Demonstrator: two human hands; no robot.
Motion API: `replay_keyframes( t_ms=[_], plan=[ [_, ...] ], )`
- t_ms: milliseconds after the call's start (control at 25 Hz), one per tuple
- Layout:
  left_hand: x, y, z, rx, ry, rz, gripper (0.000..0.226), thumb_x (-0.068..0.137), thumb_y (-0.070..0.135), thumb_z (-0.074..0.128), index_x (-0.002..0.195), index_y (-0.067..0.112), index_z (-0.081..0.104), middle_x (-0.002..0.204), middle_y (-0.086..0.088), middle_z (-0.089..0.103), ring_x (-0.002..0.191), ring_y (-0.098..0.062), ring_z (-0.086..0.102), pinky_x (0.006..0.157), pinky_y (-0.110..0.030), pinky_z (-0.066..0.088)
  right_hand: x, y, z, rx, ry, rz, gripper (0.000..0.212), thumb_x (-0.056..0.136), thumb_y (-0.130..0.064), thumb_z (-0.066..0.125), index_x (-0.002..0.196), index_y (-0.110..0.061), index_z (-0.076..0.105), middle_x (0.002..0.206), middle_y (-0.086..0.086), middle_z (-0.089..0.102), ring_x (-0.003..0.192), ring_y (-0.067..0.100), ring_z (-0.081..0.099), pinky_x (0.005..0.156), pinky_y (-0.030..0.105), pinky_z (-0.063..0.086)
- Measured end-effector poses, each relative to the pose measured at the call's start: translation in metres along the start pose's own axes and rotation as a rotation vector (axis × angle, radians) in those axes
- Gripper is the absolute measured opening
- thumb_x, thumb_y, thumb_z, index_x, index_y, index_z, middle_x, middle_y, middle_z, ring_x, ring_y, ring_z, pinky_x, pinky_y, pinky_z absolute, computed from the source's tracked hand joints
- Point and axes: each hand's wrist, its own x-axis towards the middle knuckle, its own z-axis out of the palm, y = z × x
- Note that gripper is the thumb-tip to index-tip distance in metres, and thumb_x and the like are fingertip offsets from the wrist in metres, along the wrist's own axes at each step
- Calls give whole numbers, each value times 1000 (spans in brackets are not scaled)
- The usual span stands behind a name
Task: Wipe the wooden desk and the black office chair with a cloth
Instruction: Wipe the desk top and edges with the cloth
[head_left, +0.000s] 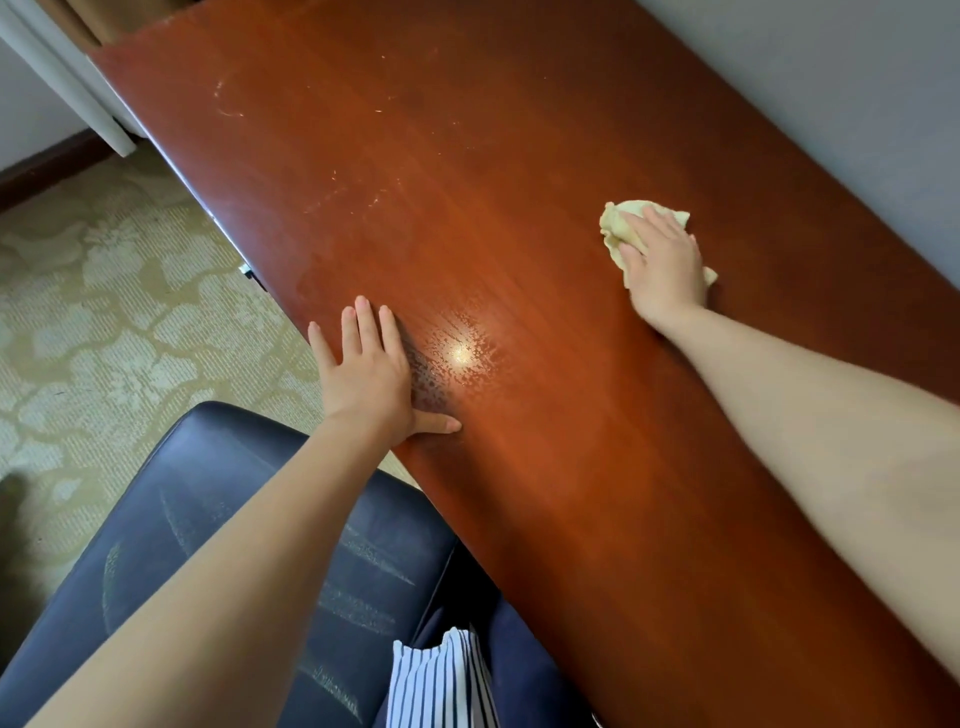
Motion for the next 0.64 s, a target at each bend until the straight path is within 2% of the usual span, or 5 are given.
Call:
replay_keyframes(
  t_ms=[80, 160, 320, 520, 640],
  plan=[
    [-3, 2, 1, -3, 23, 8, 142, 55, 89, 49, 146, 2, -17, 156, -20, -13, 145, -33, -9, 112, -59, -3, -9, -24, 10, 34, 77, 118, 39, 98, -23, 42, 137, -26, 48, 149, 1, 38, 138, 21, 31, 113, 33, 22],
    [-7, 5, 3, -13, 51, 43, 138, 59, 87, 47, 146, 2, -17, 157, -20, -13, 145, -33, -10, 111, -60, -3, -28, -43, 17, 83, 59, 79, 38, 97, -23, 44, 135, -28, 50, 149, -1, 39, 139, 20, 30, 113, 32, 21],
    [-27, 17, 13, 1, 60, 151, 138, 58, 88, 46, 146, 3, -18, 156, -19, -18, 144, -33, -15, 111, -61, -4, -94, -51, 18, 155, -56, -166, 38, 93, -22, 54, 131, -30, 55, 146, -4, 42, 138, 20, 30, 113, 36, 21],
    [-55, 27, 27, 79, 42, 235, 142, 56, 87, 52, 146, 3, -18, 155, -19, -22, 144, -34, -17, 111, -61, -2, -190, -42, 13, 183, -191, -409, 44, 85, -16, 65, 127, -26, 58, 142, -2, 47, 136, 21, 37, 113, 33, 18],
    [-70, 36, 38, 126, 37, 276, 144, 55, 86, 55, 146, 3, -20, 154, -19, -23, 144, -34, -18, 111, -61, -3, -239, -14, 4, 176, -262, -613, 52, 75, -6, 72, 123, -21, 63, 136, 0, 53, 130, 24, 46, 111, 40, 29]
  ],
)
